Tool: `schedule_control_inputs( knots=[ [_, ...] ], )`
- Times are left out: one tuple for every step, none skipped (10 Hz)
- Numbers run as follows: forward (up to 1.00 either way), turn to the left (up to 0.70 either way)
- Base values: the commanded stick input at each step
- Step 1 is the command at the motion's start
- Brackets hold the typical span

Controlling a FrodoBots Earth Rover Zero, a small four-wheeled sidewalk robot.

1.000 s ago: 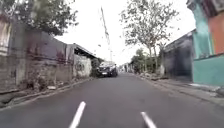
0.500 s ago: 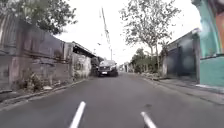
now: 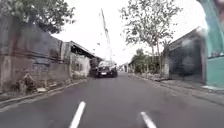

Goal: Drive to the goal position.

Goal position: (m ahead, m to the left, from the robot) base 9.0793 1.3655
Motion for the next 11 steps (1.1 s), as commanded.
schedule_control_inputs(
  knots=[
    [0.7,0.0],
    [0.7,0.0],
    [0.7,0.0],
    [0.7,-0.22],
    [0.7,-0.33],
    [0.7,-0.34],
    [0.7,-0.34],
    [0.7,-0.34],
    [0.7,-0.35],
    [0.7,-0.35],
    [0.7,-0.35]
  ],
)
